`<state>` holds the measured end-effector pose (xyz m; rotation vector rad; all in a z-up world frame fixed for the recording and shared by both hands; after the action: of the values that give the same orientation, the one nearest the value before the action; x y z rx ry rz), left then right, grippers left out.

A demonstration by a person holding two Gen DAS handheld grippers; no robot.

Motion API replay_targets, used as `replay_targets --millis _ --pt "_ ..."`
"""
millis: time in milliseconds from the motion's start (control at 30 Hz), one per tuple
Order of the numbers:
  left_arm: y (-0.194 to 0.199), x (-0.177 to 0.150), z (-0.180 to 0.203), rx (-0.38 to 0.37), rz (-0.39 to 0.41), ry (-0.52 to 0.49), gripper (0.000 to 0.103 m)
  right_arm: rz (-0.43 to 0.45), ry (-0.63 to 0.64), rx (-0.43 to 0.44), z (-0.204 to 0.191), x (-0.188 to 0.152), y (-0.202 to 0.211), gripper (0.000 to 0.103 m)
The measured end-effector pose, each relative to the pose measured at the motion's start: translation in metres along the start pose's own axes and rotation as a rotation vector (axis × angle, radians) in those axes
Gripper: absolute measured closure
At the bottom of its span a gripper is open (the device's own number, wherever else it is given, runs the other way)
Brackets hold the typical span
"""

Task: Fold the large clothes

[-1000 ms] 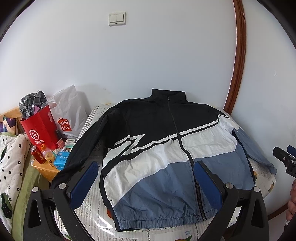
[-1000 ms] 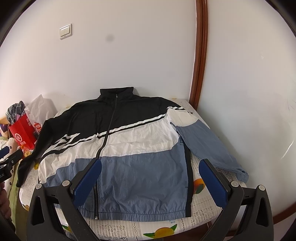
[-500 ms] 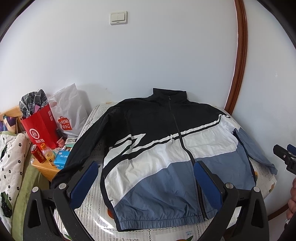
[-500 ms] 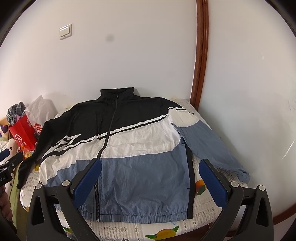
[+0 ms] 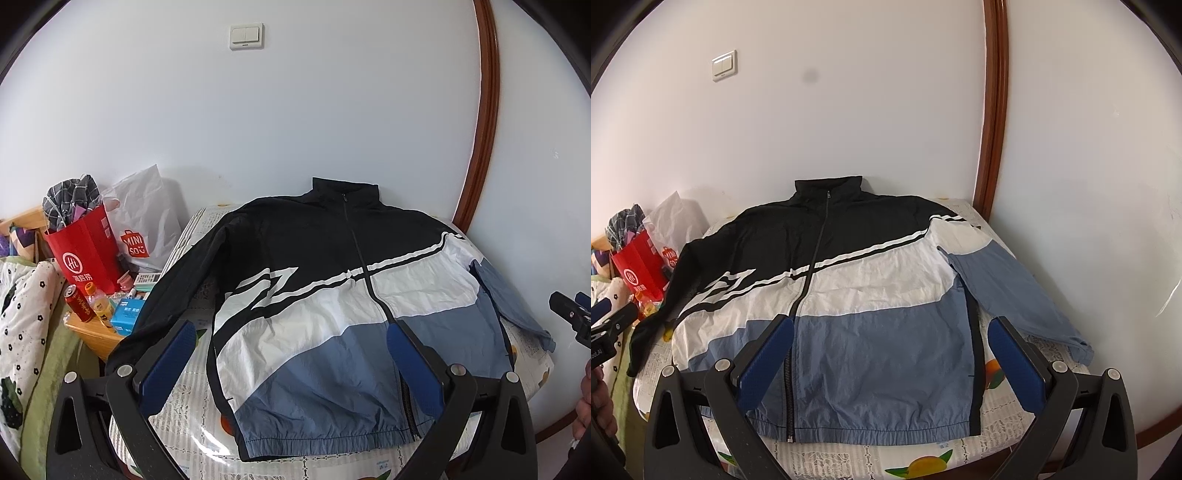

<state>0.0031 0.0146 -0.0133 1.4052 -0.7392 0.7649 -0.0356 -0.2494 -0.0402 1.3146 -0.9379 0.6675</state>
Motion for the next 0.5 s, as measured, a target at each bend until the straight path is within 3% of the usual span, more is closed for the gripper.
replay_targets --millis 300,500 --pt "0.0041 0.0011 -0.0046 -0.017 0.019 0.017 0.0 -0.008 0.007 -0.006 -0.0035 -0.002 -0.002 0.0" --pt "0.0023 0.0009 -0.0041 -0.031 -0.011 0.016 0.0 -0.004 0.008 -0.001 -0.0048 -0.0036 -0.001 0.0"
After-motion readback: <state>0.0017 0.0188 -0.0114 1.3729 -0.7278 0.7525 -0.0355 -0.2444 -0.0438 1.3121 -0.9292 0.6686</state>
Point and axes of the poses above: each gripper's, at about its wrist camera, not at the fingertips, and y roughly against the way its jaws point, z to its right, x to its top, the point moved 1 cm from there along -y, roughly the way its jaws point, and after that the axes turned 3 degrees about z, right-handed, at the moved point
